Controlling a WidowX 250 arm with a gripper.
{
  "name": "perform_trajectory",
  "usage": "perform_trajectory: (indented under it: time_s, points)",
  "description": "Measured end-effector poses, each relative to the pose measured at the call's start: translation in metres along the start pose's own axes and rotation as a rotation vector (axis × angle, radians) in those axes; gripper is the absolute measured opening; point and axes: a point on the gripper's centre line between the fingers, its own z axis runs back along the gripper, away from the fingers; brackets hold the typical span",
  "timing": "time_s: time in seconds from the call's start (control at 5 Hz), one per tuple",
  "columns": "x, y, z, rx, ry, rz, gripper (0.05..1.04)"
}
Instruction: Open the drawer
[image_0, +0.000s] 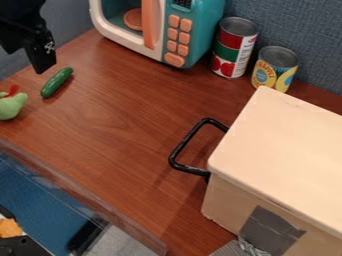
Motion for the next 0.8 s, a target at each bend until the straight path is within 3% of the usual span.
perform_trajectory:
  time_s: [0.2, 0.6, 0.8]
  points:
    - [-0.003, -0.004, -0.005, -0.027, 0.016, 0.009, 0.999]
    - [0.010, -0.070, -0.006, -0.267, -0.017, 0.054, 0.999]
    - [0.019, -0.106, -0.003, -0.346, -0.053, 0.122, 0.999]
